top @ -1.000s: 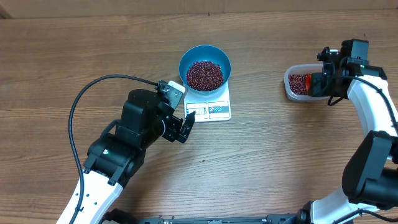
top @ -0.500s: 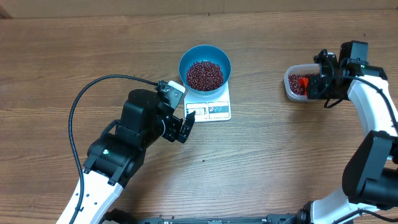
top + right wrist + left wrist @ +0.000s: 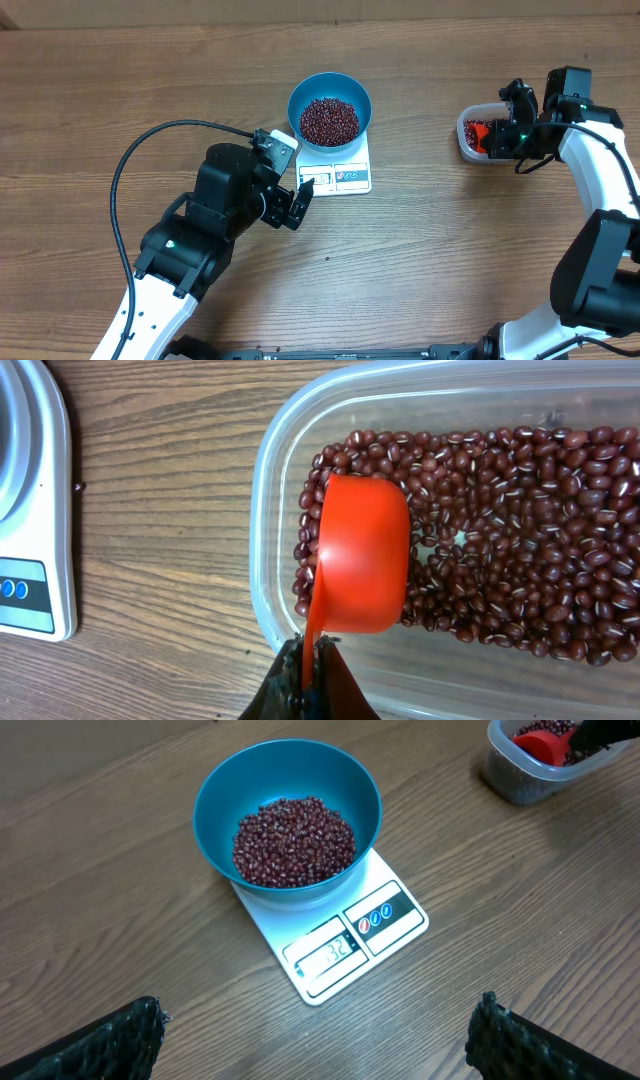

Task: Scoop item into bowl and weigh 150g on scale
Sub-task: 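Drag the red scoop through the beans to fill it, right gripper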

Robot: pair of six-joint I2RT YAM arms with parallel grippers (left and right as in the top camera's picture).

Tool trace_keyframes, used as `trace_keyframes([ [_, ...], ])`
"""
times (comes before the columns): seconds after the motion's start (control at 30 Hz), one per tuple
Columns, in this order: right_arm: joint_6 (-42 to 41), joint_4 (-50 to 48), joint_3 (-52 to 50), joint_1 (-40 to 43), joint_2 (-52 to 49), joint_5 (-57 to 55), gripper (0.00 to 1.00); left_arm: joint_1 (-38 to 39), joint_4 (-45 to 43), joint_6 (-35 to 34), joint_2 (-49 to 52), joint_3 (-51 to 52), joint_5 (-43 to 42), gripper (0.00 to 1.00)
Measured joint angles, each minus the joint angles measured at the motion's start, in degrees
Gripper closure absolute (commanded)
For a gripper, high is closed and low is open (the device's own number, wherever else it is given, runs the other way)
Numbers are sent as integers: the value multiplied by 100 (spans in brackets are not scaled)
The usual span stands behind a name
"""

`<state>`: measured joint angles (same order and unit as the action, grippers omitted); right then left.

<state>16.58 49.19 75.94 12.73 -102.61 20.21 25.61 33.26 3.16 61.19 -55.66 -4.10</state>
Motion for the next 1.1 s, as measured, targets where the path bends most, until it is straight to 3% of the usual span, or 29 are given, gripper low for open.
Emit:
trace_keyframes([
  [0.73, -7, -125, 0, 44, -13, 291, 96, 0, 0, 0, 0, 0, 0, 0],
  [1.1, -2, -166, 0, 564, -393, 1091, 96, 0, 0, 0, 0, 0, 0, 1],
])
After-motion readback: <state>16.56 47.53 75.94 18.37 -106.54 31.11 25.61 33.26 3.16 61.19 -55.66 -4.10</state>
